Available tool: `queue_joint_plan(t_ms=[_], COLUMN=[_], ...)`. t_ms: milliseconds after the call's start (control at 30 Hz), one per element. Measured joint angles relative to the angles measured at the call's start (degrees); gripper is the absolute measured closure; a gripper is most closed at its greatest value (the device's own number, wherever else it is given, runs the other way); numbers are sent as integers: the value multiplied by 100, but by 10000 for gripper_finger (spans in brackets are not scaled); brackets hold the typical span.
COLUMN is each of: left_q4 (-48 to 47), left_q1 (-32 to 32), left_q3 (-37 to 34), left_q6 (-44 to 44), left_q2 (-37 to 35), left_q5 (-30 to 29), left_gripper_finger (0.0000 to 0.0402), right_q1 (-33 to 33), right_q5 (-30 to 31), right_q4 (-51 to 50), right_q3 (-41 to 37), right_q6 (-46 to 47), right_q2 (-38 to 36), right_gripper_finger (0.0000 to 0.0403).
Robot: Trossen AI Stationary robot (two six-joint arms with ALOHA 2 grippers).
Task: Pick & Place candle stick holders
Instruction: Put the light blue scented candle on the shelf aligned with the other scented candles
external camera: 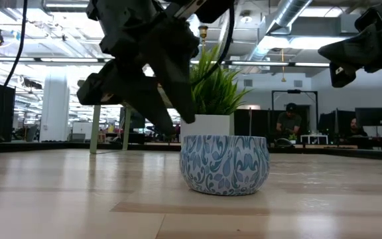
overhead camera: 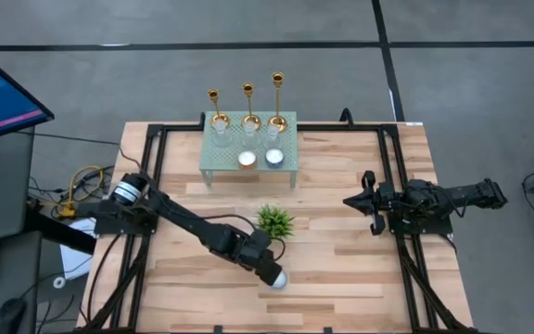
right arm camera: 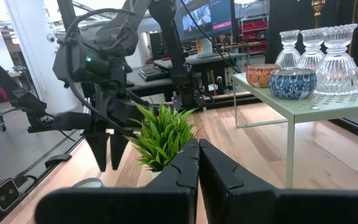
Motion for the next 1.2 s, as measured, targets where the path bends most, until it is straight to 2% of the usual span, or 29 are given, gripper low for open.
queue_joint_plan(t_ms=[733,900,1200], left_q4=[287,421,515], left_q1=[-81,-100,-142], left_q3=[0,0,4], left_q6=[224,238,346], left_q2=[219,83,88], left_q5=[21,222,65], left_gripper_finger=[288,288,288], right_q1=[0,0,-2], right_q5=[0,0,0], right_q4=[0,0,4], right_q3=[0,0,0], right_q6=[0,0,0], right_q2=[0,0,0], right_gripper_finger=[403,403,403])
